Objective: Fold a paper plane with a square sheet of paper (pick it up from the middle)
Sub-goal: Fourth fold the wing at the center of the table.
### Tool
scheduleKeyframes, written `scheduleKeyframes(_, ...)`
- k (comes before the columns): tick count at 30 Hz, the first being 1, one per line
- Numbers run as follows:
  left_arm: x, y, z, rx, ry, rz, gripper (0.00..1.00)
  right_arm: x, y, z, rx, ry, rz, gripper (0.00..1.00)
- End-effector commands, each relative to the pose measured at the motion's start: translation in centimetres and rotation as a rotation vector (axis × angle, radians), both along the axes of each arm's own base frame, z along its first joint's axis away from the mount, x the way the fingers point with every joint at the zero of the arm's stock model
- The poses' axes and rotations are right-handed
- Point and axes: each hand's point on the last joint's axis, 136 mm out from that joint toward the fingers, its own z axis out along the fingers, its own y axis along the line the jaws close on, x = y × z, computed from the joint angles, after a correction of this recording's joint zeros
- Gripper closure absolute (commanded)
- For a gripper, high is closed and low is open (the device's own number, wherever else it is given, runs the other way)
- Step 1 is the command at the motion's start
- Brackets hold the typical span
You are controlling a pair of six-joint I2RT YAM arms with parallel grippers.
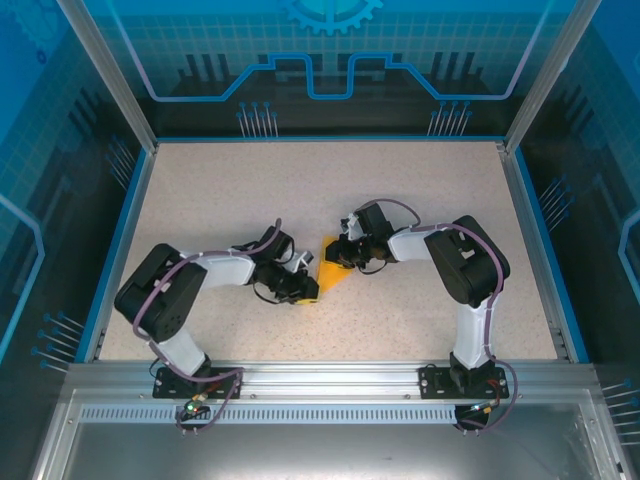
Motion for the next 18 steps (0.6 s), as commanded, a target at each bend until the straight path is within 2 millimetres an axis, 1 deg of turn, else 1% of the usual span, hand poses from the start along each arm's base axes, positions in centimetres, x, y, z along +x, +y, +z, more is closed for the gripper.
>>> scheduleKeyframes(1,1.7,-0.6,4.2,-0.09,-0.044,0.022,0.8,-2.6,-3.0,-5.8,-0.165,0.13,-0.026,0.84)
scheduleKeyframes(3,3.5,-0.8,5.1,-0.101,-0.084,0.046,0.78,-2.6,-3.0,-5.8,-0.165,0.131,-0.026,0.84)
scheduleKeyframes(4,4.3,-1.0,5.2,-0.102,-0.092,0.059,0.77,-2.5,-2.9,-5.8,-0.164,0.13,-0.026,0.84)
scheduleKeyframes(5,5.0,-1.2,5.1,-0.104,-0.096,0.068,0.77,-2.5,-2.9,-5.8,-0.163,0.13,-0.026,0.84)
scheduleKeyframes(8,6.5,-2.2,4.3,-0.129,-0.07,0.078,0.77,-2.5,-2.9,-5.8,-0.163,0.13,-0.026,0.84)
scheduleKeyframes(10,6.9,-2.4,3.4,-0.121,-0.051,0.085,0.77,-2.4,-2.8,-5.7,-0.163,0.13,-0.025,0.84)
scheduleKeyframes(12,6.9,-2.5,2.5,-0.116,-0.033,0.083,0.76,-2.4,-2.8,-5.7,-0.163,0.129,-0.025,0.84)
scheduleKeyframes(18,5.9,-2.5,0.2,-0.099,0.024,0.064,0.75,-2.5,-2.9,-5.9,-0.166,0.134,-0.025,0.84)
